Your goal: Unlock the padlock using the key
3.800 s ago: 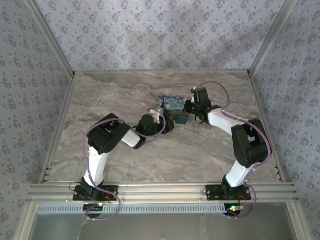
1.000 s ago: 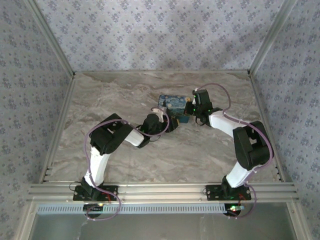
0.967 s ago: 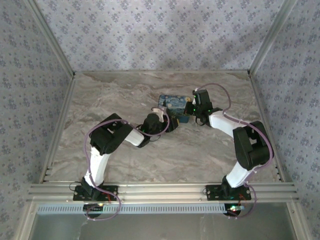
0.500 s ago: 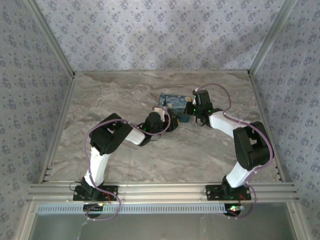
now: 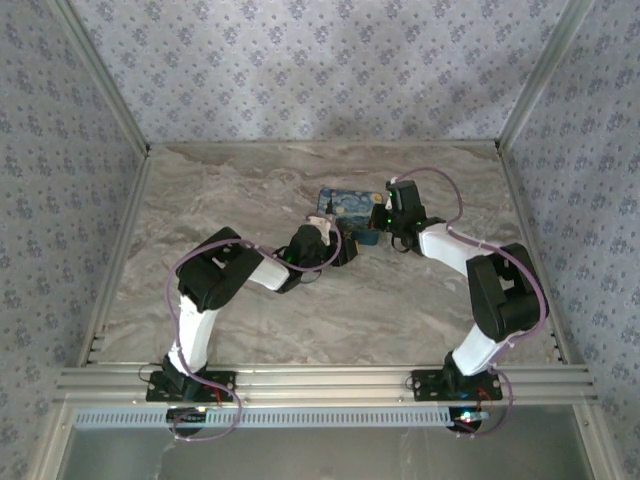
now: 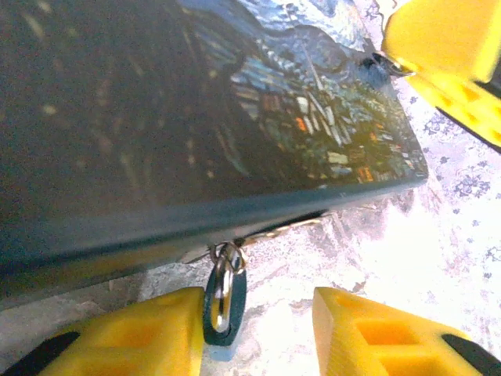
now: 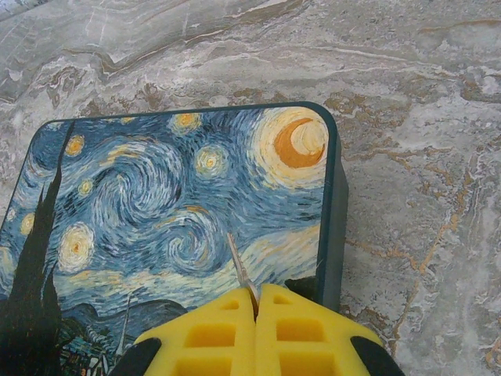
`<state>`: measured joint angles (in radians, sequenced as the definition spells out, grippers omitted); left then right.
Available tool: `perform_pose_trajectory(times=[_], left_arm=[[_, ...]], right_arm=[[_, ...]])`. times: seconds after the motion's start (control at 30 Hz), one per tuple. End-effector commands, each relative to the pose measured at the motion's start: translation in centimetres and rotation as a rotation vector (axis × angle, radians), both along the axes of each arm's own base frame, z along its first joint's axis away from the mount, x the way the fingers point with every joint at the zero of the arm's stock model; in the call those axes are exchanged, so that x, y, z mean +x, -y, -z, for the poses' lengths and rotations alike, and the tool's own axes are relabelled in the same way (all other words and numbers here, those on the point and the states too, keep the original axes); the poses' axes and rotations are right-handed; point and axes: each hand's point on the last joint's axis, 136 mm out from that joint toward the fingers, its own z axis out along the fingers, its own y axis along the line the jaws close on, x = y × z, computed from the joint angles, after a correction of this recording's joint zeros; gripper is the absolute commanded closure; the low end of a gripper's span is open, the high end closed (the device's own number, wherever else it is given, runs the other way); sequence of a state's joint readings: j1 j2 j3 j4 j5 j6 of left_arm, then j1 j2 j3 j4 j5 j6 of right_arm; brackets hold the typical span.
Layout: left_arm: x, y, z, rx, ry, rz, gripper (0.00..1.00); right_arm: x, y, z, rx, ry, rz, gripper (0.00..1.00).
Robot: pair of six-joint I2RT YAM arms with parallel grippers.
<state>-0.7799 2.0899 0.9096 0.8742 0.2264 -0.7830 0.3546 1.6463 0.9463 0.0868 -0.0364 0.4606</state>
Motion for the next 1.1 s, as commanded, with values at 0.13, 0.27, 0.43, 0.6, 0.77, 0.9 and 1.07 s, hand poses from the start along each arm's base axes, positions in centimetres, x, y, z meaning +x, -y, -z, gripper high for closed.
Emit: perform_pose_trajectory(times=[0.13,0.27,0.43,0.6,0.77,0.9,1.07], left_arm=[[-4.1,-2.5,9.1,0.212,-0.244,0.036,0.51],[-3.6,-2.3,9.5,0.219,-0.247,0.026,0.51],[-3.4,-2.6,10.6,0.249,-0.278,-0.004,0.63],[-3.2,-2.9,10.6,0.243,-0.28,-0.013,0.75],[-3.1,-3.3,10.4,0.236,-0.271,-0.025,0.78],[-3.2,-3.7,10.1,0.222,-0.26,-0.04,0.73],[-3.3,-3.7,9.7,0.204,-0.242,-0.04,0.64]], right_arm=[[-0.1,0.4,-0.2,0.011,0.003,0.026,1.0],[-0.2,0.5,-0.3,0.008,0.008,0.026,1.0],[-0.3,0.6,-0.6,0.007,0.015,0.029,1.0],[-0.3,0.8,-0.6,0.006,0.015,0.031,1.0],[-0.4,0.9,-0.4,0.006,0.011,0.032,1.0],[-0.5,1.0,-0.3,0.005,0.01,0.032,1.0],[-0.4,1.2,-0.3,0.002,0.011,0.038,1.0]])
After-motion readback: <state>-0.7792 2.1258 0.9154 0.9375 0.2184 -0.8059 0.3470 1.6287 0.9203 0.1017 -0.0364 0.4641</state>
